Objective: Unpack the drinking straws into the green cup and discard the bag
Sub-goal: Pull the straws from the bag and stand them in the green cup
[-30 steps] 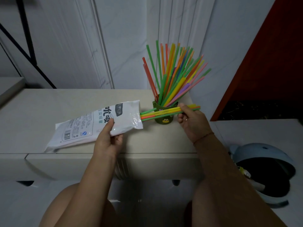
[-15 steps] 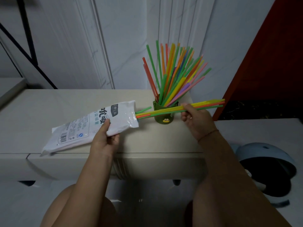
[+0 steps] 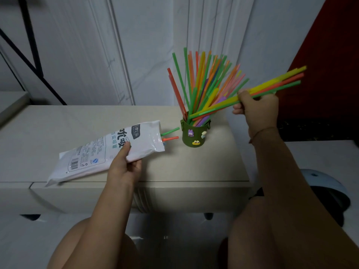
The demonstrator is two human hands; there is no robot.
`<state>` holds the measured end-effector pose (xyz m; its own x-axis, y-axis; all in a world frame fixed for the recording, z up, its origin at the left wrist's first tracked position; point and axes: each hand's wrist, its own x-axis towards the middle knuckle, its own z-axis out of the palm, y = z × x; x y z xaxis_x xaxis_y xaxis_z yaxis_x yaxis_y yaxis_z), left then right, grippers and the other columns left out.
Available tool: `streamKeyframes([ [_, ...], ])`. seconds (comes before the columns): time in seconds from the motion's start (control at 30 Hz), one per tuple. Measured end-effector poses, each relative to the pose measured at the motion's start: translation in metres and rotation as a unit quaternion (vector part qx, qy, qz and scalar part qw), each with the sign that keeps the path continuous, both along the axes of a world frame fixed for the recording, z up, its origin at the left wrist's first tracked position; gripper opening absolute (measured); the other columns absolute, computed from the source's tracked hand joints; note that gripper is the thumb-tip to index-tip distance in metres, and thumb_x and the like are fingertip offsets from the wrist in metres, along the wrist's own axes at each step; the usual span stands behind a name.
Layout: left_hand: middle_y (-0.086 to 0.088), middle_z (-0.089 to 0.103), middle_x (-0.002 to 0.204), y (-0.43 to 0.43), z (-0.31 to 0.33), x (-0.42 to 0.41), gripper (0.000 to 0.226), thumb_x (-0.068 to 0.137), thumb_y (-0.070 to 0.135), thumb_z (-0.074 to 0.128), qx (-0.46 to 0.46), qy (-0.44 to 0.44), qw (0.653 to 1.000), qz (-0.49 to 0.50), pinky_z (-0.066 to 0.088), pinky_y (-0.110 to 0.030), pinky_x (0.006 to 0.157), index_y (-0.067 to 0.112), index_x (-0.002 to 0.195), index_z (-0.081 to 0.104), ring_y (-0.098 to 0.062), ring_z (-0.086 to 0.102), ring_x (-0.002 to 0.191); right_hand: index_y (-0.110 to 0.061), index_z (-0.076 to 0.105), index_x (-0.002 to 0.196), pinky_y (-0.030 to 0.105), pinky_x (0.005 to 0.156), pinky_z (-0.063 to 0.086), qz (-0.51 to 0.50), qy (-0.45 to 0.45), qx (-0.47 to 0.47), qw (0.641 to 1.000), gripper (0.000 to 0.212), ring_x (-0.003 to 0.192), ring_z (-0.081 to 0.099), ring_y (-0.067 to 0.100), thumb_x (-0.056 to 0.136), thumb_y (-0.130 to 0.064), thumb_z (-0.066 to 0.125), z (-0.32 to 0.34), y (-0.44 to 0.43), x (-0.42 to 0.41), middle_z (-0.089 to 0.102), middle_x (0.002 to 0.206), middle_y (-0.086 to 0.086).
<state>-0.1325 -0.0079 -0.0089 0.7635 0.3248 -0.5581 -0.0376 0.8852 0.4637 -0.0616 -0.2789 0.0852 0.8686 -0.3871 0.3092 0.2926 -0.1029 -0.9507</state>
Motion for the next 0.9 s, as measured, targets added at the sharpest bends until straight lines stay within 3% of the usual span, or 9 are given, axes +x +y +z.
streamKeyframes([
  [0.1,0.001,0.074,0.065,-0.003,0.0,0.0,0.013,0.084,0.004,0.067,0.002,-0.002,1.0,-0.004,0.059,-0.027,0.056,0.015,0.089,0.065,-0.01,0.071,0.058,-0.001,0.065,0.075,0.028,0.049,0.056,0.014,0.027,-0.07,0.997,0.019,0.034,0.055,0.006,0.087,-0.014,0.059,-0.007,0.014,0.005,0.059,0.049,0.004],
  [0.23,0.0,0.074,0.064,-0.01,0.0,0.001,0.013,0.085,0.003,0.065,0.001,-0.005,1.0,-0.013,0.059,-0.028,0.058,0.015,0.09,0.065,-0.011,0.071,0.058,0.011,0.065,0.085,0.019,0.042,0.05,0.032,0.068,-0.117,0.99,0.026,0.031,0.054,0.004,0.088,-0.015,0.058,-0.024,0.028,0.015,0.058,0.052,0.008],
  [0.5,-0.001,0.073,0.063,-0.013,0.002,0.003,0.012,0.086,0.002,0.063,0.004,-0.011,1.0,-0.02,0.059,-0.029,0.061,0.013,0.089,0.064,-0.011,0.071,0.056,0.014,0.063,0.095,0.012,0.035,0.043,0.086,0.135,-0.162,0.974,0.023,0.03,0.053,0.0,0.087,-0.007,0.055,-0.039,0.047,0.032,0.056,0.056,0.007],
  [0.67,-0.002,0.075,0.071,-0.015,0.002,0.002,0.015,0.084,0.001,0.066,-0.012,-0.015,1.0,-0.022,0.058,-0.036,0.071,0.013,0.093,0.066,-0.014,0.073,0.063,0.016,0.063,0.094,0.014,0.043,0.05,0.106,0.162,-0.122,0.974,0.023,0.034,0.056,0.002,0.081,-0.002,0.064,-0.051,0.041,0.027,0.061,0.046,-0.001],
  [0.8,-0.003,0.075,0.072,-0.016,0.001,0.003,0.016,0.084,0.0,0.065,-0.012,-0.026,0.999,-0.023,0.057,-0.039,0.075,0.013,0.093,0.066,-0.014,0.073,0.066,0.003,0.05,0.099,0.011,0.042,0.046,0.108,0.17,-0.027,0.979,0.027,0.035,0.056,-0.001,0.079,-0.001,0.068,-0.057,0.036,0.006,0.063,0.072,0.015],
  [0.9,-0.002,0.075,0.071,-0.017,0.0,0.002,0.017,0.084,0.0,0.065,-0.008,-0.023,0.999,-0.029,0.057,-0.037,0.072,0.013,0.095,0.066,-0.013,0.073,0.064,0.005,0.051,0.099,0.012,0.039,0.041,0.125,0.187,-0.02,0.974,0.025,0.033,0.051,0.001,0.081,-0.003,0.066,-0.066,0.033,-0.006,0.059,0.048,0.001],
])
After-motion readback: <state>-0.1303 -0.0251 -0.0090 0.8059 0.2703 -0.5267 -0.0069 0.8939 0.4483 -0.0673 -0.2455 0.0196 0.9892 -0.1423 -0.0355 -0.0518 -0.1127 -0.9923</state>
